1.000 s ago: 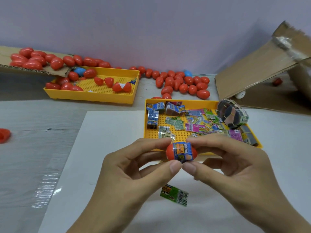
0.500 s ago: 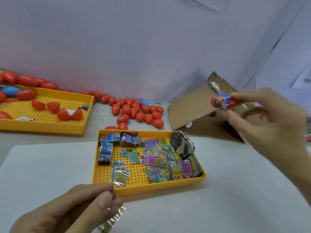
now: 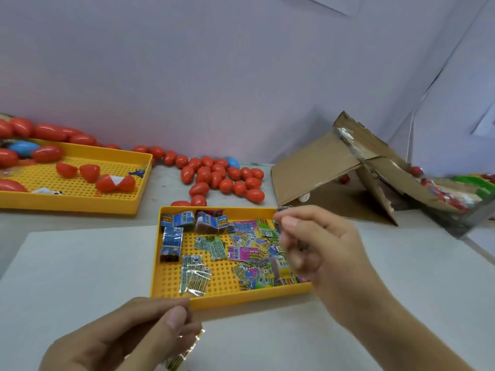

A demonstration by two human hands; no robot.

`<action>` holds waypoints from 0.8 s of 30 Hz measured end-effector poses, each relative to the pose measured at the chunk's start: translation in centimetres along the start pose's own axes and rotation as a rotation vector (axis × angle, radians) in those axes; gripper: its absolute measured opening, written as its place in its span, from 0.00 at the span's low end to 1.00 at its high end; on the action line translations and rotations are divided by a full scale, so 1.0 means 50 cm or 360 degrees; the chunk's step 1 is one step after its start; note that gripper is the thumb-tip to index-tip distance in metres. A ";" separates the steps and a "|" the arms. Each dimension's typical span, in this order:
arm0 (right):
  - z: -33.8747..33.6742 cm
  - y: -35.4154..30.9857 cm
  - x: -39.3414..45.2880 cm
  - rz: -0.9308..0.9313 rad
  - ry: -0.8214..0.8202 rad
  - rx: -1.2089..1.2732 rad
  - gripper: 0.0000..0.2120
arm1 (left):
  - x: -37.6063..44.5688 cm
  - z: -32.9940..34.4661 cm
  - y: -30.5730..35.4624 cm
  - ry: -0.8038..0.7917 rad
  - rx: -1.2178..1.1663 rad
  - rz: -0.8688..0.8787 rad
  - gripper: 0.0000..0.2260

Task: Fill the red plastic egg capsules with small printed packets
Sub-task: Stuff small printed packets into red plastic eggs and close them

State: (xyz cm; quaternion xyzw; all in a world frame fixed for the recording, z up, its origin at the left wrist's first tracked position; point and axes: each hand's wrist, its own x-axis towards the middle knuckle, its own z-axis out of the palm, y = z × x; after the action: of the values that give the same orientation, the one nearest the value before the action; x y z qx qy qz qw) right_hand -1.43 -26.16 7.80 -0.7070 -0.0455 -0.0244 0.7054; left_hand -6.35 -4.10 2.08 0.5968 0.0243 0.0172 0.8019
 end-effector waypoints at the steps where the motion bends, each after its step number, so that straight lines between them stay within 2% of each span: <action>1: 0.032 0.034 -0.020 0.0079 -0.0114 0.0133 0.08 | 0.000 -0.003 0.000 0.0003 0.0082 0.0004 0.14; 3: 0.077 0.090 -0.051 0.0129 -0.0205 0.0316 0.13 | -0.003 -0.003 -0.009 0.0096 0.0157 0.0076 0.09; 7: 0.104 0.137 -0.075 0.0129 -0.0219 0.0346 0.23 | -0.009 -0.009 -0.016 0.0033 0.0308 0.0253 0.02; 12: 0.105 0.147 -0.068 0.0138 -0.0226 0.0275 0.31 | 0.006 -0.029 0.004 -0.0008 0.0518 0.0518 0.05; 15: 0.107 0.144 -0.062 0.0194 -0.0243 0.0281 0.34 | 0.064 -0.061 0.038 0.0251 0.0491 0.0510 0.04; 18: 0.113 0.134 -0.059 0.0212 -0.0284 0.0286 0.31 | 0.160 -0.089 0.079 0.0375 0.0686 0.0473 0.04; 21: 0.115 0.120 -0.059 0.0281 -0.0358 0.0316 0.20 | 0.267 -0.077 0.109 0.0267 0.1075 0.0529 0.06; 24: 0.114 0.114 -0.057 0.0344 -0.0402 0.0374 0.17 | 0.380 -0.032 0.106 0.0189 0.1501 0.0591 0.05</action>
State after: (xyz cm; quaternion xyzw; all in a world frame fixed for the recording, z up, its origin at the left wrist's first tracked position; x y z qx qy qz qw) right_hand -3.87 -20.56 1.85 -0.6181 -0.0601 0.1458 0.7701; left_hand 12.54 0.01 6.34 0.8860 -0.0315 0.1807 0.4258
